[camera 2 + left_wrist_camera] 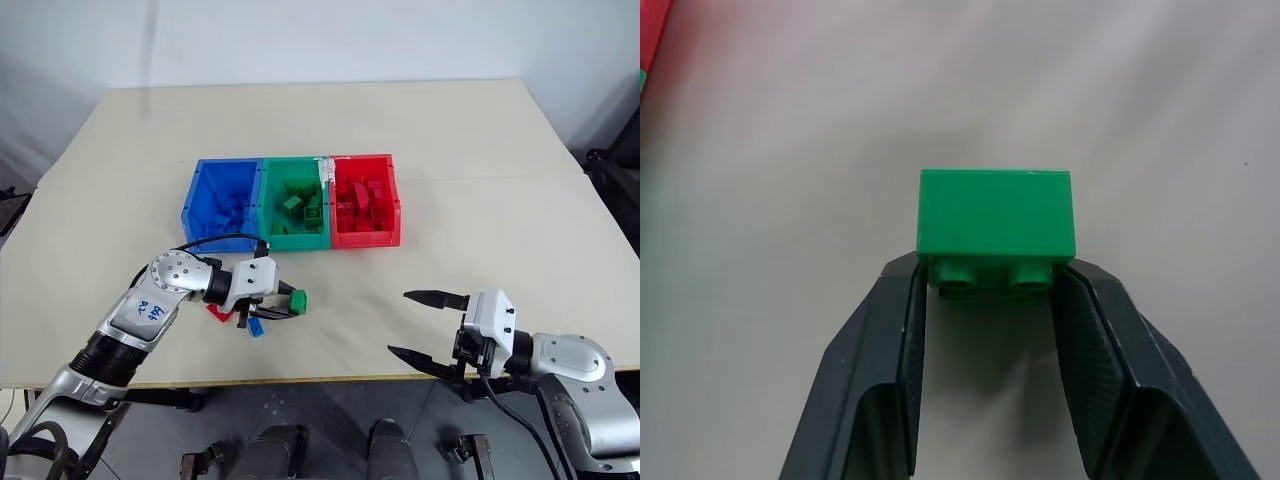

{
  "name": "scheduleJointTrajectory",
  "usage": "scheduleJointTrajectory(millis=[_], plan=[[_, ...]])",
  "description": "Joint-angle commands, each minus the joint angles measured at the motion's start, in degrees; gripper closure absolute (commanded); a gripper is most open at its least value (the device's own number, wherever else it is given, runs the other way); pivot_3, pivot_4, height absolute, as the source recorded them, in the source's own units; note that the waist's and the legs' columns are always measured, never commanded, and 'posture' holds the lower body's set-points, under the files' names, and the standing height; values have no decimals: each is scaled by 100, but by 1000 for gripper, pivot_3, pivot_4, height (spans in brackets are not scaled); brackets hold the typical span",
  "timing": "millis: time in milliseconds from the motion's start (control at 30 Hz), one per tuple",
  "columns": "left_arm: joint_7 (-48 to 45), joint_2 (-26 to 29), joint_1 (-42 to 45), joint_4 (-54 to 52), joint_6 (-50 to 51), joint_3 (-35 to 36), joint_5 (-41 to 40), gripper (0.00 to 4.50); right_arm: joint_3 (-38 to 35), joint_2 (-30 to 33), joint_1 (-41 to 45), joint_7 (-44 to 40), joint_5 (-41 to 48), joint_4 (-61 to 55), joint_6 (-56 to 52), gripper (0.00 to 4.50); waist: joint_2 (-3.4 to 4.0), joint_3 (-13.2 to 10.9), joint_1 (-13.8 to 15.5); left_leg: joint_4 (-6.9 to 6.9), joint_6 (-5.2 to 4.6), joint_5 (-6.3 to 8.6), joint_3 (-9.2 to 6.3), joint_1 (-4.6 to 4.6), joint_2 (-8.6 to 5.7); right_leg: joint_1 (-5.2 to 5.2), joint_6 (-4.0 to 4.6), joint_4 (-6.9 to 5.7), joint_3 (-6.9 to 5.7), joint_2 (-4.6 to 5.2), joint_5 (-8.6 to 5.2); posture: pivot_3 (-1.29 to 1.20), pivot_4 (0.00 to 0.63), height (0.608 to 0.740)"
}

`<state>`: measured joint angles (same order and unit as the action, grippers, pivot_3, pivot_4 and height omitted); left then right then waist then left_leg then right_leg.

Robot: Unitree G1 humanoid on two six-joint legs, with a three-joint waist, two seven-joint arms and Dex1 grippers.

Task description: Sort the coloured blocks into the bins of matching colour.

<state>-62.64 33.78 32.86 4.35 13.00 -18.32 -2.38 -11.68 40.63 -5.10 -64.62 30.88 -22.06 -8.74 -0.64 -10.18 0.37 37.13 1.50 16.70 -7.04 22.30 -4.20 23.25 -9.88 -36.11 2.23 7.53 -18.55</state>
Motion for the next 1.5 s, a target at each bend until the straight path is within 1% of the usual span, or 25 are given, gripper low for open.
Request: scheduleJointTrajectory(millis=[33,100,167,233,300,467,533,600,633,667,700,733,867,1000,1100,1167,1233,1400,1500], plan=[[207,-143,61,104,-29,474,-319,3041,-65,4,72,100,149,-117,-42,0,-1,-1,1,0,0,0,0,0,0,1,0,0,0,0,0,0,150,740],[338,-262,125,132,12,727,-501,3041,-94,-79,136,258,254,-174,-133,0,-1,-1,2,-1,0,0,-1,0,1,1,0,-1,-1,0,0,0,150,740],[645,-478,286,174,117,1099,-736,3041,-147,-252,269,620,419,-263,-294,0,-1,-1,-2,0,1,0,-2,0,1,1,0,-1,-1,0,0,0,150,740],[1189,-788,529,357,39,1452,-812,3041,-210,-466,445,1040,542,-319,-408,0,-3,-2,3,1,2,-1,-4,0,2,2,0,-3,-2,0,0,0,150,740],[1666,-1013,739,603,-14,1631,-732,3041,-259,-621,569,1302,521,-298,-371,0,-3,-2,21,6,3,-2,-5,2,0,2,-1,-5,-3,2,1,0,150,740],[2406,-1179,1291,1506,-362,1627,-277,3041,-293,-752,770,1650,340,-169,-242,0,-3,-2,67,4,3,-2,-1,1,-5,4,-3,-4,-1,3,2,0,150,740],[2560,-1215,1446,1712,-341,1665,-255,3041,-280,-738,802,1711,309,-162,-241,0,-3,-2,70,4,3,-2,0,4,-5,9,-3,-6,-1,2,2,0,150,740],[2511,-1231,1462,1723,-284,1686,-347,3041,-251,-711,802,1709,280,-148,-227,0,-3,-2,74,4,3,-2,0,6,-5,12,-3,-9,-1,2,2,0,150,740],[2409,-1238,1447,1697,-214,1693,-436,2316,-235,-707,807,1705,260,-135,-217,0,-3,-2,73,4,3,-2,1,7,-5,12,-3,-10,-1,3,2,0,150,740],[2373,-1245,1428,1664,-211,1704,-477,2053,-217,-704,814,1685,239,-122,-204,0,-3,-2,71,4,3,-2,1,7,-5,12,-3,-10,-1,3,2,0,150,740],[2367,-1252,1409,1630,-269,1746,-523,1652,-196,-702,827,1657,219,-108,-189,0,-3,-2,71,4,3,-2,1,6,-5,13,-3,-13,-1,2,2,0,150,740],[2289,-1230,1368,1547,-263,1793,-616,1371,-167,-695,849,1613,205,-91,-173,0,-3,-2,71,4,3,-2,1,7,-5,14,-3,-19,-1,2,2,0,150,740],[1896,-898,950,1037,-371,2047,-926,138,-27,-629,1036,1360,208,76,-148,0,-3,-2,2,3,3,-2,2,6,-3,15,-3,-34,1,2,1,0,150,740],[1401,-267,82,424,-575,2401,-1188,138,197,-472,1291,841,210,344,-163,0,-1,-1,-101,-6,4,-2,2,0,-1,20,-1,-41,4,1,1,0,150,740],[657,345,-905,246,-1245,3087,-1640,138,495,-368,1567,349,239,519,-175,0,-2,-1,-184,-8,4,-2,-2,1,2,23,2,-40,3,2,0,0,150,740],[334,704,-1549,206,-964,3720,-2145,63,707,-337,1743,71,174,637,-143,0,-2,-1,-219,-10,6,-1,-1,0,6,25,4,-33,3,2,-2,0,150,740],[195,1028,-2050,438,-1027,4217,-2274,63,869,-326,1875,-136,104,746,-89,0,-3,-2,-195,-8,7,3,-4,0,26,26,9,-23,0,3,-4,0,150,740],[-30,1482,-2766,815,-1044,4887,-2430,63,1085,-284,1946,-545,-20,901,52,0,-3,-1,-43,0,-1,7,-8,-1,19,15,6,-14,-3,16,-3,0,150,740],[-309,1619,-3095,848,-1091,4984,-2460,63,1144,-291,1936,-651,-81,971,111,0,-3,-1,-14,0,-2,8,-11,-1,19,11,5,-9,-5,16,-2,0,150,740]])
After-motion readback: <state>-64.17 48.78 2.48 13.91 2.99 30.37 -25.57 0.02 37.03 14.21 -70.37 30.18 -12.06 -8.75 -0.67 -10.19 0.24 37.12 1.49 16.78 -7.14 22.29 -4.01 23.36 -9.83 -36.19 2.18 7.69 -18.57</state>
